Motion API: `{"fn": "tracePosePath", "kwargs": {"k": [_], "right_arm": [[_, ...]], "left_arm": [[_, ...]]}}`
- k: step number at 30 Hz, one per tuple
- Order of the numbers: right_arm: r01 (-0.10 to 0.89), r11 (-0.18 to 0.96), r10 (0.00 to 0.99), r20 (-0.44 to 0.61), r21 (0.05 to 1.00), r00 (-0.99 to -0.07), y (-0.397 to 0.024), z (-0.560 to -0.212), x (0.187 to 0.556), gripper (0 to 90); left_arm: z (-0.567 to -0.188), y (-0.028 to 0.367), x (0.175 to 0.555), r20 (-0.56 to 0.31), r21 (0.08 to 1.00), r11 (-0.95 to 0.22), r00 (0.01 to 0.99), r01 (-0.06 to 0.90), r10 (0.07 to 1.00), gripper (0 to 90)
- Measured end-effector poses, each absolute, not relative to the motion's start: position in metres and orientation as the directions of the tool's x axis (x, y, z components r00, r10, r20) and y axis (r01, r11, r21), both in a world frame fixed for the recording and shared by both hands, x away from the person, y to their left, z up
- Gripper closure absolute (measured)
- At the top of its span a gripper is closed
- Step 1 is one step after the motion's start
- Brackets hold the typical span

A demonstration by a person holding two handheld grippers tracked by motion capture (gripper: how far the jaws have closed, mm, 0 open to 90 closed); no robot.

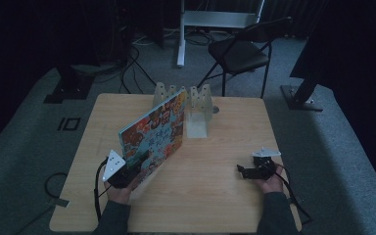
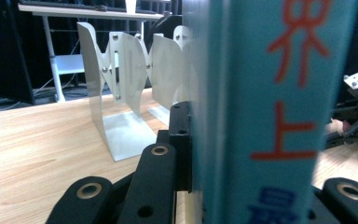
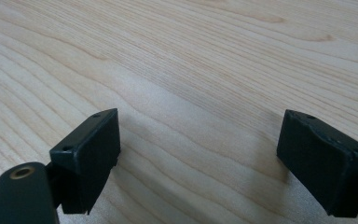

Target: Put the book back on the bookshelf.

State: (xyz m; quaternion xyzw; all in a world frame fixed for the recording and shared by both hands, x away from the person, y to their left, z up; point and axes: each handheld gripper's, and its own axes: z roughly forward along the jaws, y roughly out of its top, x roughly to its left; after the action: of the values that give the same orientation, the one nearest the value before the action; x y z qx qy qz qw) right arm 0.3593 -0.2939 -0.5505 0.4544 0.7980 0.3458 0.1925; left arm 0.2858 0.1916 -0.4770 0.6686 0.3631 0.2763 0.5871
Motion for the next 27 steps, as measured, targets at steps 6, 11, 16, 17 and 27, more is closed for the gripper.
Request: {"fn": "tracePosePath", "kwargs": {"k": [6,11,16,17,27], "right_arm": [[0.592,0.348,0.858,0.007,0.727,-0.513,-0.2940,-0.5505,0.3593,13.0],[0.592,0.348,0.858,0.007,0.727,-0.513,-0.2940,-0.5505,0.3593,13.0],[0.592,0.348,0.858,0.007,0.727,-0.513,-0.2939,-0.5505,0.3593,13.0],[0.592,0.348,0.858,0.007,0.727,-0.513,-0.2940,-0.5505,0.3593,13.0],[0.592,0.348,0.858,0.007,0.727,-0.513,-0.2939,-0.5505,0.3593,13.0]], "left_arm": [[-0.4773,0.1921,0.2868,-0.066,0.986,-0.034,0.569,0.163,0.820,81.1],[-0.4776,0.1928,0.2871,-0.070,0.986,-0.026,0.556,0.163,0.828,81.1],[-0.4782,0.1928,0.2885,-0.078,0.986,-0.016,0.536,0.168,0.840,81.1],[-0.4783,0.1929,0.2886,-0.078,0.986,-0.015,0.533,0.168,0.843,81.1],[-0.4787,0.1938,0.2914,-0.090,0.985,0.000,0.516,0.170,0.852,81.1]]}}
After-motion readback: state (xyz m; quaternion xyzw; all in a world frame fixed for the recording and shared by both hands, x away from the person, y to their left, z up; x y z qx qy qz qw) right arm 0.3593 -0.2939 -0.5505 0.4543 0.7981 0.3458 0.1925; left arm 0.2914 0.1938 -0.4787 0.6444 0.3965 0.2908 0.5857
